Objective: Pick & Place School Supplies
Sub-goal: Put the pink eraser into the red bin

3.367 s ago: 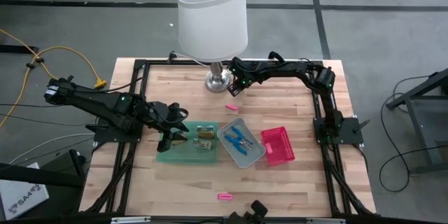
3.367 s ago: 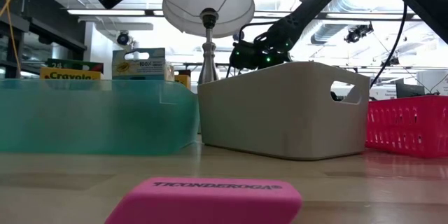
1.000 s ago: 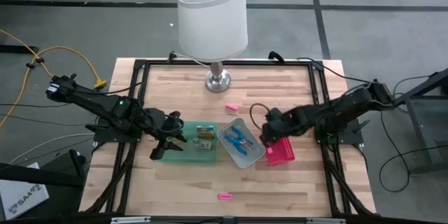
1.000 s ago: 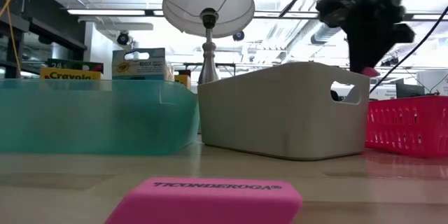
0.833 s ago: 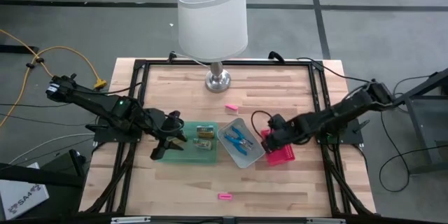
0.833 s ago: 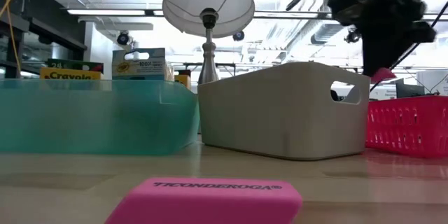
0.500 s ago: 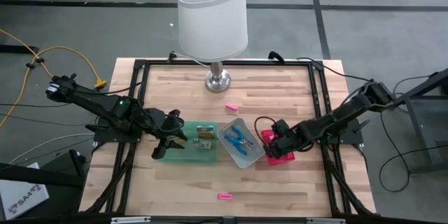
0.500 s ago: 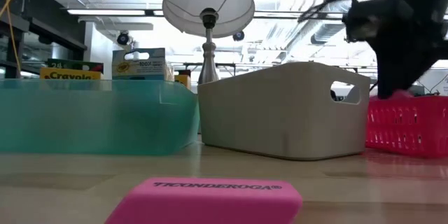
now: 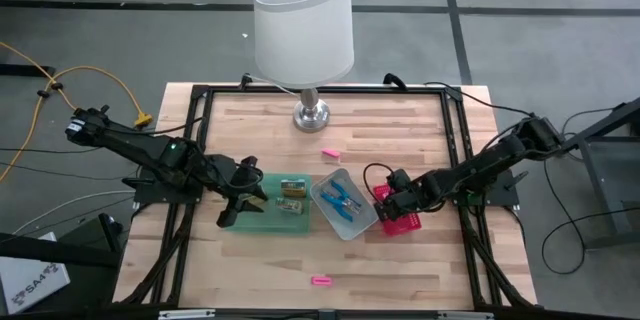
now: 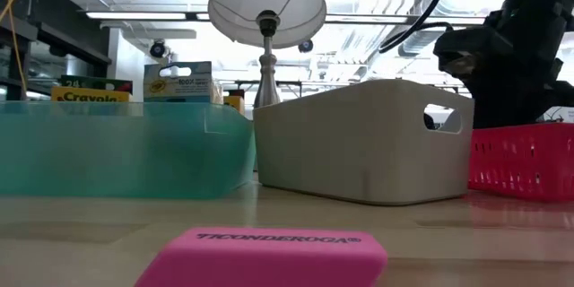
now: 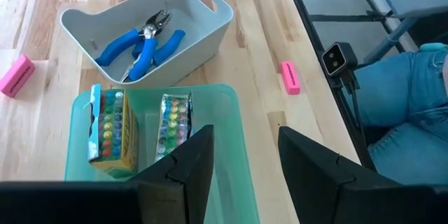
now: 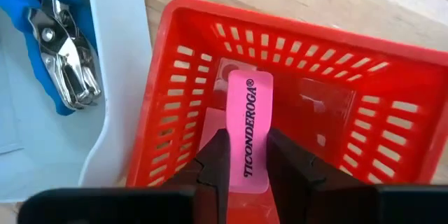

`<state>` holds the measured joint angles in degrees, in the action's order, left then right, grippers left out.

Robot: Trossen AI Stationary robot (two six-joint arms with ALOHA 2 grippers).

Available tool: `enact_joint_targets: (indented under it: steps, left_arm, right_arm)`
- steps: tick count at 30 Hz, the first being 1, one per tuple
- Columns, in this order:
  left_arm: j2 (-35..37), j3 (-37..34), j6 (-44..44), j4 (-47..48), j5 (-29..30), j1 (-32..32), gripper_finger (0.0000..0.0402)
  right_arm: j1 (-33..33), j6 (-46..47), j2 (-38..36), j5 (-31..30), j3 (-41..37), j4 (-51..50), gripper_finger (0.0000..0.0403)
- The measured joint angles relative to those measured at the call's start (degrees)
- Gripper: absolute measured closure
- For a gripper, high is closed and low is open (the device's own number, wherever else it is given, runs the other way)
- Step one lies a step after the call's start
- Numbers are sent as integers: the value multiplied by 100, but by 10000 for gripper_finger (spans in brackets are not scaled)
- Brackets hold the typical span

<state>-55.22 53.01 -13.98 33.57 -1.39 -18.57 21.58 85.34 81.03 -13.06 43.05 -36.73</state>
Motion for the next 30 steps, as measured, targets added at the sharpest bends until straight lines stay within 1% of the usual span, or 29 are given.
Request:
enact_joint_targets:
  steps: [4, 7, 15, 30]
  left_arm:
    - [0, 0, 2, 0, 0, 0, 245]
    - [0, 0, 2, 2, 0, 0, 245]
    - [0, 0, 2, 1, -1, 0, 245]
    - [0, 0, 3, 0, -2, 0, 245]
  right_arm:
    - [0, -57, 0, 27, 0, -2, 331]
    - [0, -91, 0, 121, 0, -3, 322]
    - [0, -137, 0, 124, 2, -4, 304]
    - [0, -159, 0, 149, 4, -6, 301]
